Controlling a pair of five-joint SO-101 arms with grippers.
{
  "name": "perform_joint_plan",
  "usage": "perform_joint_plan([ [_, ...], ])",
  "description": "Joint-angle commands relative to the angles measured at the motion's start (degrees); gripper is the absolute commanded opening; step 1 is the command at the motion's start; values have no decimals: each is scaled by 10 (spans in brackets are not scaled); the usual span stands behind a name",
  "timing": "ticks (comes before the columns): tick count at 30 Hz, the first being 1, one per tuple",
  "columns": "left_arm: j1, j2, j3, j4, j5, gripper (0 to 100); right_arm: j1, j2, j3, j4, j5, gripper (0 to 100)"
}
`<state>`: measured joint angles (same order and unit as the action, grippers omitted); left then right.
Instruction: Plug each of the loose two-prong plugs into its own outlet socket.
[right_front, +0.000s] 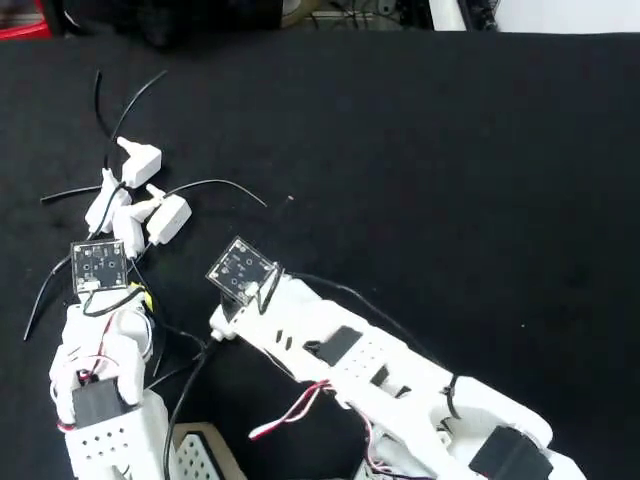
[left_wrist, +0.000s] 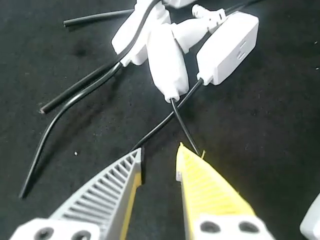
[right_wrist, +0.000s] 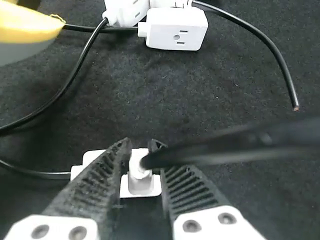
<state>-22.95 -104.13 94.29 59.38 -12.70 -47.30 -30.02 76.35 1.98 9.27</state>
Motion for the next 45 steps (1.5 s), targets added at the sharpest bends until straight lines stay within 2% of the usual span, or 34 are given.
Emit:
perform_joint_plan([
  [1, -5, -2, -4, -14, -6, 124, 10, 11, -34, -15, -2, 11],
  [10, -5, -2, -4, -14, -6, 126, 47, 12, -41, -14, -1, 11],
  [19, -5, -2, -4, -14, -6, 127, 32, 23, -40, -13, 2, 11],
  [23, -5, -2, -4, -14, -6, 127, 5, 74, -51, -9, 69, 11],
  [26, -5, -2, -4, -14, -6, 127, 15, 114, -68, -9, 112, 11],
  [34, -5, -2, 7, -39, -6, 127, 14, 154, -96, -5, 120, 16],
  [36, -4, -2, 7, -39, -6, 127, 14, 154, -98, -5, 120, 48],
  [39, -4, -2, 7, -39, -6, 127, 11, 138, -97, 7, 120, 190],
  [41, -4, -2, 8, -39, -6, 127, 1, 112, -105, 56, 119, 263],
  [45, -4, -2, 10, -47, -7, 127, -16, 31, -129, 173, 116, 283],
])
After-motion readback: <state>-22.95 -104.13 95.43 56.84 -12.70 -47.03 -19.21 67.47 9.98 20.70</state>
